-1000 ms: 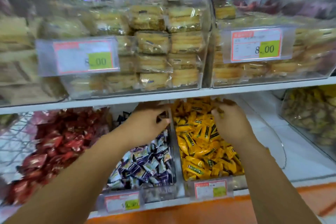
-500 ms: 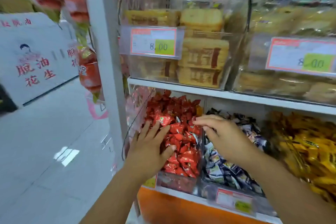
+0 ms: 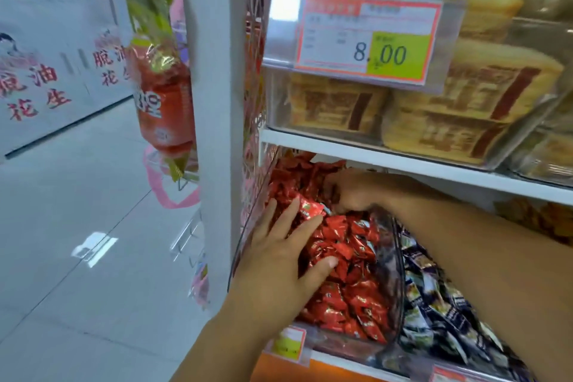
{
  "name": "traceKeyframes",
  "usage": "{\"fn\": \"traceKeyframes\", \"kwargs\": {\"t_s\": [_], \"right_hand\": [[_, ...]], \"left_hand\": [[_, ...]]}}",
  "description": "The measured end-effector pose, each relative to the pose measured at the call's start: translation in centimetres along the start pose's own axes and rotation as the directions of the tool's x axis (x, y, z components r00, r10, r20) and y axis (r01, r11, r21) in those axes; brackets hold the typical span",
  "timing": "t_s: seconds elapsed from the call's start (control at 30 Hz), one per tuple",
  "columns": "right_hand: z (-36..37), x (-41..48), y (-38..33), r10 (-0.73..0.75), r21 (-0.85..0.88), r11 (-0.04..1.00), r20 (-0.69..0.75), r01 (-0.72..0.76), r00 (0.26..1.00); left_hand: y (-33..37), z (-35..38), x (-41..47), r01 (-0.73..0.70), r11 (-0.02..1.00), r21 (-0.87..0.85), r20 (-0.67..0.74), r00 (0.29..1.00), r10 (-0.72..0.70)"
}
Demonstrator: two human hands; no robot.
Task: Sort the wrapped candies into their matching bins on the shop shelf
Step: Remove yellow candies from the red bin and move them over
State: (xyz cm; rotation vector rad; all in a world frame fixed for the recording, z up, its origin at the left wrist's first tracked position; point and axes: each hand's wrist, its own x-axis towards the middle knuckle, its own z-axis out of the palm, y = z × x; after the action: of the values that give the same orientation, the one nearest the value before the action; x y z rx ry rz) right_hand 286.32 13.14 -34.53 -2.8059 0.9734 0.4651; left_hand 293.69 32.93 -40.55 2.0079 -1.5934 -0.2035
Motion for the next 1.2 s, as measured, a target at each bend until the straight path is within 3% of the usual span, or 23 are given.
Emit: {"fn": "traceKeyframes", "kwargs": {"t_s": [0.1,0.17,0.3,0.5,0.57,0.63,0.7,0.73,0.97,1.07,1.2], "right_hand": [[-0.2,0.3,0.2,-0.008,0.304,0.95,-0.228,0.078,0.974],[0.0,0.6,0.1,-0.01,0.318,0.94,-0.341,0.126,0.94],[2.0,0.9,-0.3,-0.115,-0.062,0.992,-0.072,0.111,0.991],[1.1,-4.8,0.0,-0.197,-0.044,0.976,0.262,0.215,0.945],[-0.1,-5.7,0.1,-0.177,0.076,0.984,0.206,0.164,0.962],[-1.1,-4.5,0.2,-0.102,0.253,0.962,-0.004,0.1,0.995],[-1.1,-1.8,0.3,0.016,0.395,0.915,-0.232,0.079,0.973],[-0.8,-0.4,0.3,0.052,0.409,0.91,-0.278,0.069,0.959],[-0.6,3.3,-1.4,-0.03,0.16,0.987,-0.01,0.031,0.999],[0.0,2.9,-0.8,-0.006,0.115,0.993,-0.013,0.008,1.0],[1.5,2.4,0.3,-0.004,0.241,0.97,-0.105,0.029,0.994]], "left_hand": [[-0.1,-0.3,0.3,-0.01,1.0,-0.019,-0.017,1.0,0.01],[0.0,-0.3,0.5,0.005,1.0,-0.015,-0.028,1.0,-0.005],[0.1,0.0,0.8,0.053,0.998,0.021,-0.039,0.998,-0.052],[0.1,0.4,0.8,0.04,0.994,0.1,0.011,0.999,-0.041],[0.1,0.5,0.8,0.037,0.991,0.128,0.018,0.999,-0.04],[0.2,0.4,0.8,0.046,0.992,0.116,0.017,0.999,-0.048],[0.3,0.3,0.8,0.057,0.994,0.096,0.022,0.998,-0.059],[0.3,0.3,0.8,0.063,0.994,0.087,0.025,0.998,-0.065],[0.1,0.1,1.0,0.086,0.996,0.023,0.006,0.996,-0.087],[0.0,0.0,0.9,0.08,0.997,0.009,0.007,0.997,-0.08],[-0.1,-0.1,0.8,0.077,0.997,-0.017,0.007,0.997,-0.077]]}}
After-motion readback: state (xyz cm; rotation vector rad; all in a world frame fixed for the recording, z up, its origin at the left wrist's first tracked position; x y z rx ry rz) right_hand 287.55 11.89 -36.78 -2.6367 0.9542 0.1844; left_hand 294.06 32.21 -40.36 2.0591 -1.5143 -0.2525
